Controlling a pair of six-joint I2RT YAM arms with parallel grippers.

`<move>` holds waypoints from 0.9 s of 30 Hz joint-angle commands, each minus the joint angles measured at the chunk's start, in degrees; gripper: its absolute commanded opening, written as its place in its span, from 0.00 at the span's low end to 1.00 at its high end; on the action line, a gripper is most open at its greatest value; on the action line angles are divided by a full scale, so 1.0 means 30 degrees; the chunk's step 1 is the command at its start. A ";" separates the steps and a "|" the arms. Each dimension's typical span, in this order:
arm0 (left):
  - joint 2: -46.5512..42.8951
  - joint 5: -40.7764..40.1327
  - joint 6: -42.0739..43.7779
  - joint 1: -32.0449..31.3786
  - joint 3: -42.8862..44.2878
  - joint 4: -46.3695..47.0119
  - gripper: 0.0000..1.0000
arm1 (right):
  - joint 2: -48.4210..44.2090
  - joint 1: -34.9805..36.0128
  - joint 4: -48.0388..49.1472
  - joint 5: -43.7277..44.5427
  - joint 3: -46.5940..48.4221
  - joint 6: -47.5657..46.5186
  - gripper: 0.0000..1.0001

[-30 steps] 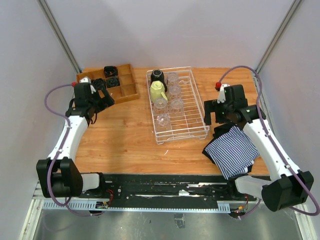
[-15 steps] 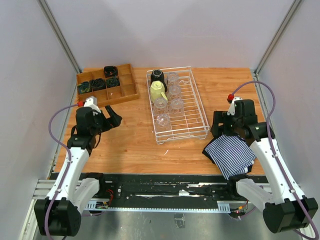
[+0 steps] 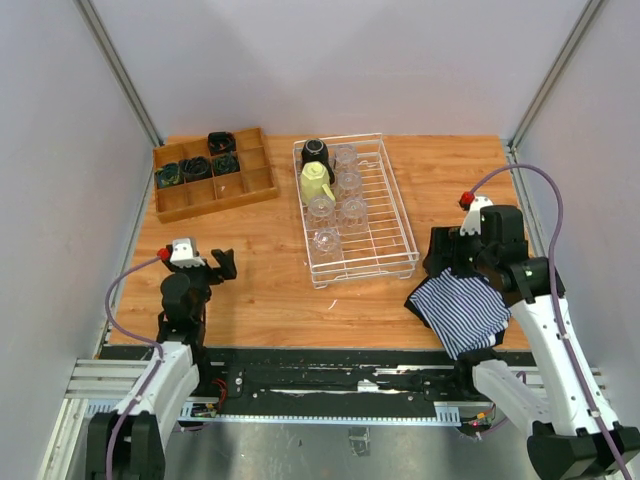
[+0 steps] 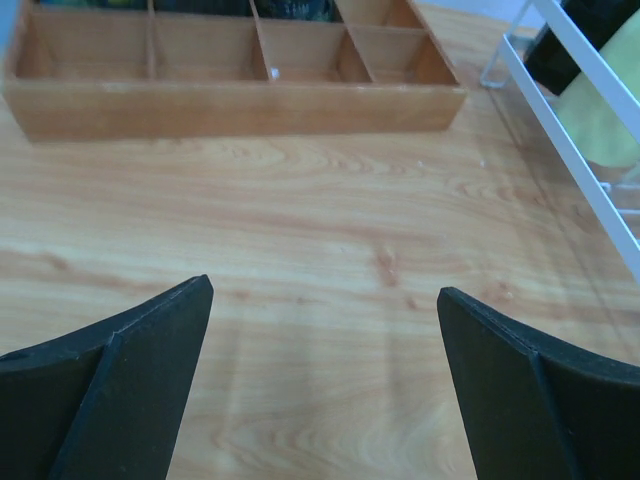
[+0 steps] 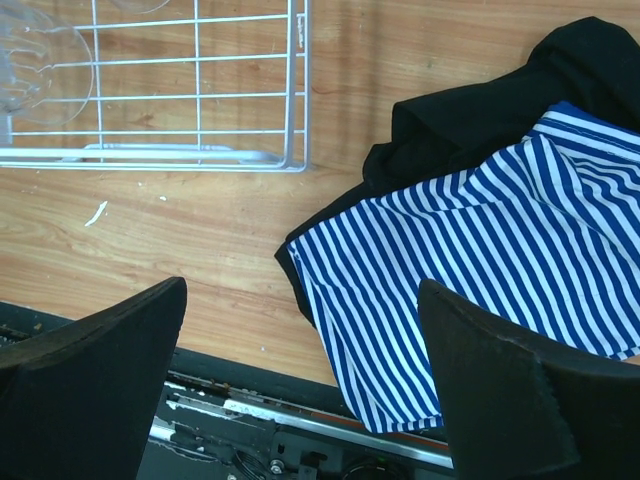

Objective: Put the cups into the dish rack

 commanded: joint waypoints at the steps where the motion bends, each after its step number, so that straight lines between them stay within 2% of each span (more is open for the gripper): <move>1: 0.2178 -0.1241 0.3199 -0.0063 -0.0619 0.6759 1.00 | -0.0915 -0.0273 -0.1016 -0.0489 -0.0009 -0.0497 0.98; 7: 0.7566 -0.2856 0.3275 0.0006 -0.1916 1.5138 1.00 | -0.1465 -0.0263 -0.1203 -0.0177 0.0097 -0.0464 0.98; 9: 0.9919 -0.2510 0.2545 0.0139 -0.1502 1.6564 1.00 | -0.1467 -0.0256 -0.1256 0.0402 0.0293 -0.0682 0.98; 10: 1.0507 -0.1470 0.2983 0.0142 -0.1375 1.7278 1.00 | -0.1386 -0.0264 -0.1295 0.0654 0.0416 -0.0763 0.98; 12: 1.1078 -0.0333 0.3500 0.0142 -0.0583 1.6171 1.00 | -0.1171 -0.0285 -0.1317 0.0864 0.0710 -0.0959 0.98; 14: 1.2594 -0.1581 0.2839 0.0204 -0.0095 1.6478 1.00 | -0.1084 -0.0259 -0.1165 0.1164 0.0767 -0.0967 0.98; 17: 1.5956 -0.0961 0.2974 0.0354 -0.0876 2.1921 1.00 | -0.1168 -0.0262 -0.0109 0.1708 0.0219 -0.0973 0.98; 21: 1.4119 0.1005 0.3675 0.0376 -0.0764 1.8863 1.00 | -0.0850 -0.0258 0.1872 0.3736 -0.1004 -0.0832 0.98; 24: 1.5145 0.0419 0.3387 0.0376 -0.0690 2.0213 1.00 | -0.0656 -0.0257 0.4843 0.3963 -0.2731 -0.2124 0.98; 27: 1.4758 0.0169 0.3327 0.0376 0.0209 1.7742 1.00 | -0.0023 -0.0256 0.7234 0.6209 -0.4235 -0.2632 0.98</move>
